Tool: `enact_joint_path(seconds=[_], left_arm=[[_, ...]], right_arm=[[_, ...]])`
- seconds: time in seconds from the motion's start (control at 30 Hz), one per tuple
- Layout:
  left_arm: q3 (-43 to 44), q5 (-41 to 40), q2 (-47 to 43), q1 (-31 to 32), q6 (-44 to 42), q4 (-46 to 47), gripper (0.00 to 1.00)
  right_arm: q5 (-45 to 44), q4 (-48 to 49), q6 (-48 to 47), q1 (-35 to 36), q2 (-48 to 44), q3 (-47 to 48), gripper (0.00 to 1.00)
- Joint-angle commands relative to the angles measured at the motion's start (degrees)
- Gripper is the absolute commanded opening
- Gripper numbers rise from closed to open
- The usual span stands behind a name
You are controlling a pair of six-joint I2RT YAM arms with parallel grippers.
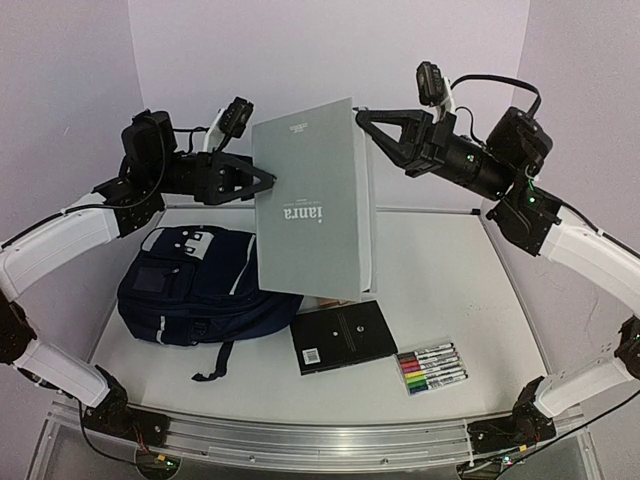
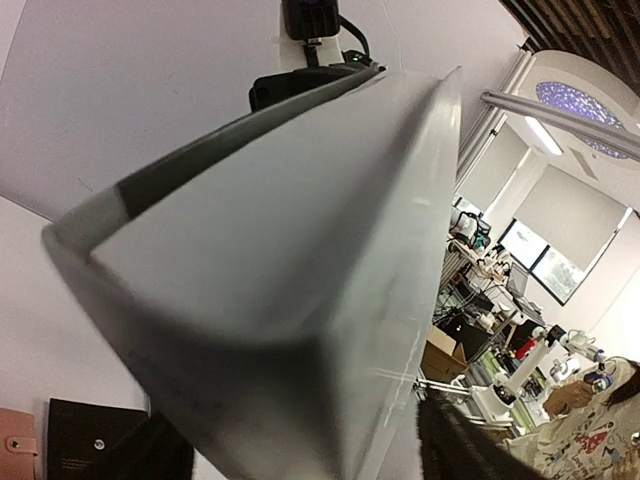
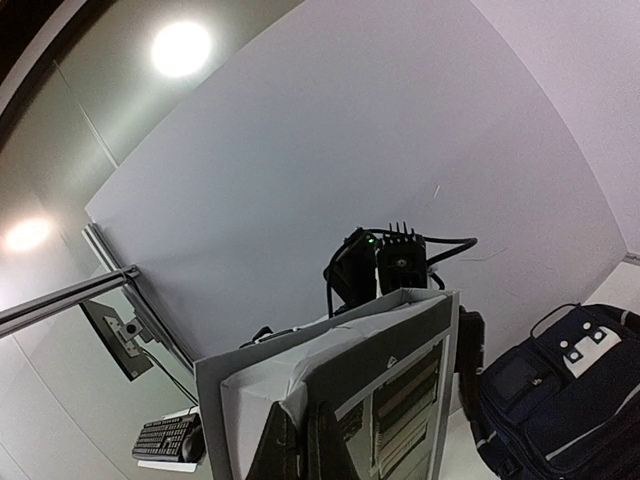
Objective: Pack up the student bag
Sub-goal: Pick up the book from the center of the board.
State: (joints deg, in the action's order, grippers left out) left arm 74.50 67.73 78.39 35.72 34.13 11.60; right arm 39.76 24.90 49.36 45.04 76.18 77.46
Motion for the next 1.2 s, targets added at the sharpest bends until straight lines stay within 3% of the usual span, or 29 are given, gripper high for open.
enact_joint_path(seconds=[0.0,0.13,0.2,0.27,0.53,0.67,0.87,1.17], left_arm=[[-1.37,0.53,-2.24,0.06,4.15,9.24,0.6],[-2.68,-0.51,-3.09,0.06,5.37,9.09,0.42],[-3.18,-1.41,-3.51,0.08,5.8,8.45,0.35],[-3.57,-2.5,-4.06,0.06,5.82,7.29,0.29],[-4.03,-12.86,-7.13,-0.08,5.82,-0.44,0.08],[-2.7,-17.96,-7.16,-0.76,7.1,-5.6,0.06],[-0.51,-19.37,-5.71,-2.74,9.28,-9.53,0.06],[-0.81,-19.59,-4.36,-5.89,12.61,-10.94,0.06]], right_arm=[[-2.53,5.57,1.19,0.31,-0.42,-2.01,0.0],[-3.99,5.6,0.8,0.29,-0.03,-3.9,0.03],[-4.42,5.6,0.5,0.29,0.11,-4.47,0.09],[-4.98,5.65,0.12,0.25,0.0,-4.97,0.23],[-5.76,5.62,-1.22,0.11,-1.46,-7.2,0.62],[-4.72,5.64,-1.98,0.1,-1.9,-8.01,0.82],[-2.67,5.77,-2.43,0.06,-2.02,-8.94,0.97],[-2.11,5.41,-3.57,0.1,-1.81,-10.47,0.98]])
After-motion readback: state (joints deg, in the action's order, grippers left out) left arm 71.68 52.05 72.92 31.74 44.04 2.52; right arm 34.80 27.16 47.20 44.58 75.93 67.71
